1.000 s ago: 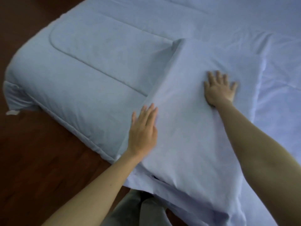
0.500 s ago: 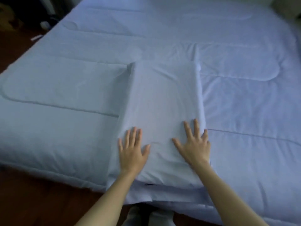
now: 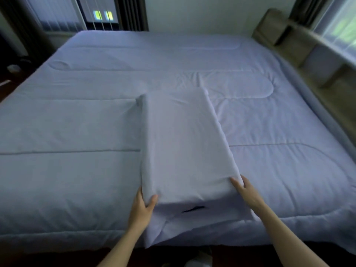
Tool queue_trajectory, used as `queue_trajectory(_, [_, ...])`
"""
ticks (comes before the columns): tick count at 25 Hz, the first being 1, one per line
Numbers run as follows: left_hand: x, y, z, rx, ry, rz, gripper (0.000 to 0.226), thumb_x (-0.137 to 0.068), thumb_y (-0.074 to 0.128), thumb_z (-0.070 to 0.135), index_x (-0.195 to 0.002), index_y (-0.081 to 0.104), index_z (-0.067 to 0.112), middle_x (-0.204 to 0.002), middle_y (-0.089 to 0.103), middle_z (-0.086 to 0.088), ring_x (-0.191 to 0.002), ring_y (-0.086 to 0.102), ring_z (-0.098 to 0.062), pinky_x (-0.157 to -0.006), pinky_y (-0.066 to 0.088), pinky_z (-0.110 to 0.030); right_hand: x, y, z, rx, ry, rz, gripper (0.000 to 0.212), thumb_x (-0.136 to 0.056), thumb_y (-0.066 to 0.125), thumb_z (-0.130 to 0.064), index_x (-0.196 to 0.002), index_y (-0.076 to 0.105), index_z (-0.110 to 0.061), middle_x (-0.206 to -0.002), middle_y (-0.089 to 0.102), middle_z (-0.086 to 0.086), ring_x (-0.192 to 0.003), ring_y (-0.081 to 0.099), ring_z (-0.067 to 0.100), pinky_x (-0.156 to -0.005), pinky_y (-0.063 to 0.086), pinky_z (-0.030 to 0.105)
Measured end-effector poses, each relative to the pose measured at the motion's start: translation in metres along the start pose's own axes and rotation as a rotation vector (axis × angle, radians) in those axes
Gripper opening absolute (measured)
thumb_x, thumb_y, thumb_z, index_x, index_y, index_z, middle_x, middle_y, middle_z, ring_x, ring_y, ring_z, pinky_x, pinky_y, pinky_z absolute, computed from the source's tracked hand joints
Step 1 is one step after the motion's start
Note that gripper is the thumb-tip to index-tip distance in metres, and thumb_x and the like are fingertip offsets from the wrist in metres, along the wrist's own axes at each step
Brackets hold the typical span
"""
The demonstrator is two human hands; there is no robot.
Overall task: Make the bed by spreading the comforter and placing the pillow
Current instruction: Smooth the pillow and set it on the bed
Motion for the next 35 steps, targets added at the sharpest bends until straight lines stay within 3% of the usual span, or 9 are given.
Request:
queue_trajectory(4, [-0.034,-0.019,0.031,0.144,-0.022,0.131,0.062,-0.082,0.066,0.033,-0.137,0.046,0.014,-0.134,0.056,-0.01,-0.121,0.055,-0.029,-0.101,0.046,-0.043,-0.031,-0.006,-0.041,0.166,0.003,0.14,0.066,-0.088,0.057,-0.048,-0.136,0.045,-0.004,-0.136,0.052,0.02,-0.121,0.051,0.036,-0.098,0.039,0.04])
queue_trajectory(6, [-0.054,-0.016,0.049,0.106,-0.05,0.078,0.071,-0.079,0.065,0.042,-0.138,0.043,0.011,-0.137,0.053,-0.014,-0.123,0.053,-0.033,-0.102,0.044,-0.043,-0.051,-0.001,-0.062,0.249,0.012,0.132,0.06,-0.09,0.055,-0.044,-0.129,0.048,0.0,-0.13,0.055,0.022,-0.116,0.053,0.037,-0.093,0.042,0.039])
queue_trajectory(8, [-0.071,-0.004,0.059,0.062,-0.115,0.009,0.087,-0.076,0.062,0.054,-0.143,0.034,0.008,-0.141,0.048,-0.018,-0.126,0.05,-0.035,-0.103,0.042,-0.042,-0.069,0.005,-0.075,0.293,0.051,0.145,0.062,-0.089,0.054,-0.048,-0.125,0.05,0.002,-0.126,0.057,0.023,-0.113,0.055,0.038,-0.09,0.043,0.039])
queue_trajectory(13, [-0.088,0.012,0.052,-0.068,-0.177,-0.008,0.092,-0.081,0.065,0.05,-0.147,0.019,0.007,-0.145,0.042,-0.02,-0.128,0.047,-0.038,-0.1,0.04,-0.042,-0.093,0.015,-0.071,0.337,0.154,0.202,0.087,-0.072,0.056,-0.073,-0.124,0.047,-0.004,-0.122,0.058,0.018,-0.112,0.056,0.038,-0.088,0.044,0.04])
queue_trajectory(17, [-0.09,0.014,0.045,0.035,-0.238,0.016,0.091,-0.072,0.071,0.058,-0.139,0.034,0.011,-0.136,0.053,-0.018,-0.121,0.054,-0.038,-0.097,0.044,-0.041,-0.101,0.023,-0.082,0.428,0.119,0.105,0.074,-0.083,0.053,-0.062,-0.124,0.054,0.0,-0.127,0.059,0.021,-0.115,0.055,0.037,-0.09,0.043,0.038])
queue_trajectory(20, [-0.082,0.007,0.046,0.102,-0.258,0.11,0.085,-0.064,0.069,0.068,-0.125,0.051,0.013,-0.124,0.063,-0.015,-0.112,0.06,-0.037,-0.091,0.047,-0.04,-0.101,0.012,-0.088,0.284,0.116,0.049,0.066,-0.08,0.063,-0.053,-0.118,0.059,0.0,-0.117,0.063,0.019,-0.106,0.059,0.034,-0.086,0.046,0.036])
queue_trajectory(24, [-0.082,0.008,0.054,0.208,-0.268,0.161,0.053,-0.073,0.065,0.056,-0.107,0.061,0.016,-0.111,0.068,-0.015,-0.102,0.063,-0.037,-0.088,0.05,-0.041,-0.094,-0.006,-0.115,0.228,0.013,-0.027,0.046,-0.078,0.069,-0.043,-0.102,0.064,-0.005,-0.103,0.066,0.014,-0.091,0.06,0.028,-0.075,0.045,0.031])
queue_trajectory(29, [-0.067,0.056,0.103,0.398,-0.245,0.171,0.043,-0.076,0.061,0.046,-0.1,0.066,0.01,-0.101,0.069,-0.02,-0.094,0.064,-0.039,-0.08,0.049,-0.042,-0.095,-0.072,-0.178,0.332,-0.16,-0.023,0.045,-0.075,0.07,-0.038,-0.105,0.063,-0.004,-0.106,0.062,0.013,-0.091,0.058,0.029,-0.071,0.042,0.03])
queue_trajectory(35, [-0.033,0.213,0.245,0.724,-0.256,0.005,0.023,-0.089,0.062,0.028,-0.097,0.065,0.007,-0.098,0.067,-0.013,-0.088,0.062,-0.027,-0.08,0.05,-0.035,-0.086,-0.24,-0.238,0.64,-0.43,0.158,0.037,-0.078,0.067,-0.037,-0.092,0.065,-0.003,-0.112,0.063,0.021,-0.099,0.057,0.034,-0.069,0.035,0.028])
Point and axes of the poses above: each hand's wrist, its own x-axis away from the middle knuckle, its own y-axis out of the palm, z = x × y, the point moved 8 cm from there along -x, towards the middle knuckle
